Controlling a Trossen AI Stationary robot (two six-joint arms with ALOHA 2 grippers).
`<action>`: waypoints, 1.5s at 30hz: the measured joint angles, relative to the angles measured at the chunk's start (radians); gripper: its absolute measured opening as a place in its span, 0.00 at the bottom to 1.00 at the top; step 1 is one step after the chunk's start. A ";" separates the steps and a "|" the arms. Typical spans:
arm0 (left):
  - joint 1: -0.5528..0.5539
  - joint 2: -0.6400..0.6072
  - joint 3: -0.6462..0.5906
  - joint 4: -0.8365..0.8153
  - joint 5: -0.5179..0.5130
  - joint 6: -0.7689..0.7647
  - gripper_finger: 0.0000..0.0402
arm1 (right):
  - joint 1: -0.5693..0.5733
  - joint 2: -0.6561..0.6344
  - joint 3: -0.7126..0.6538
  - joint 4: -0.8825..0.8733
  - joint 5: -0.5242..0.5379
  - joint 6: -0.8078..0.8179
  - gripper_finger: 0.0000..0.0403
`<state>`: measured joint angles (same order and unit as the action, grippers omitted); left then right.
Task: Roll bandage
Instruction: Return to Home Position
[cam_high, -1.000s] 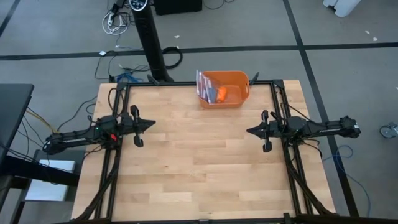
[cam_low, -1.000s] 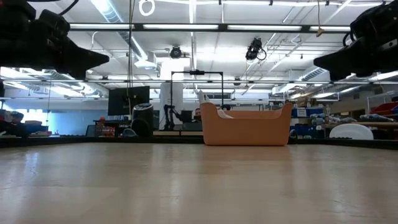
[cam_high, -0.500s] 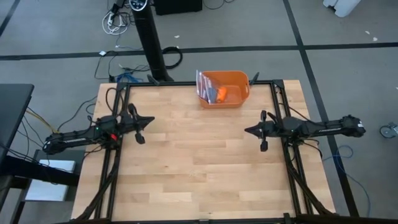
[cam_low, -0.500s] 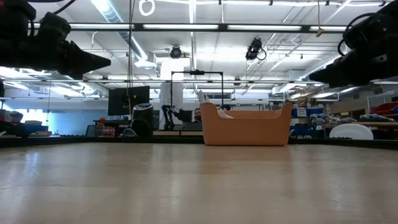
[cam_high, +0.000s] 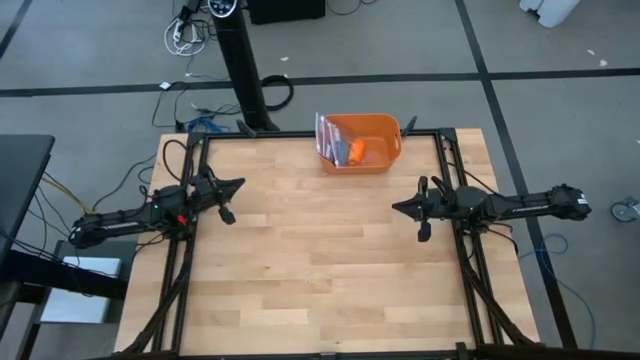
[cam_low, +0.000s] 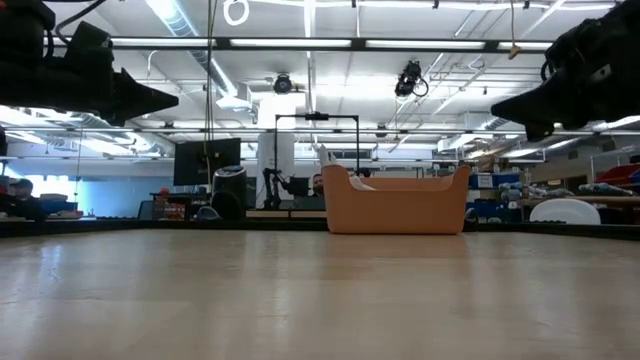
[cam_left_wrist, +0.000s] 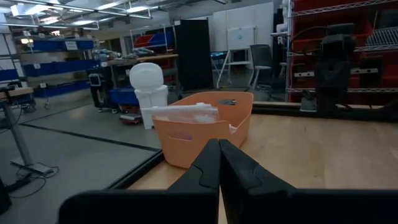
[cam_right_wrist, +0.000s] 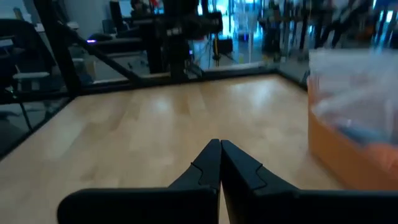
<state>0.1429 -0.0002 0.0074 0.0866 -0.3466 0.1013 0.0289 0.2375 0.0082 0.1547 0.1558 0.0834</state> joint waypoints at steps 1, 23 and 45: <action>0.000 0.000 0.000 0.000 0.000 0.000 0.01 | 0.000 0.000 0.000 0.015 0.000 -0.031 0.02; 0.000 0.000 0.000 -0.001 0.003 -0.001 0.01 | 0.000 0.000 -0.001 0.032 0.000 -0.130 0.02; 0.000 0.000 0.000 -0.002 0.003 -0.001 0.01 | 0.000 0.000 -0.002 0.032 -0.001 -0.130 0.02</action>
<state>0.1425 -0.0002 0.0071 0.0845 -0.3431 0.1005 0.0288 0.2375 0.0067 0.1864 0.1551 -0.0471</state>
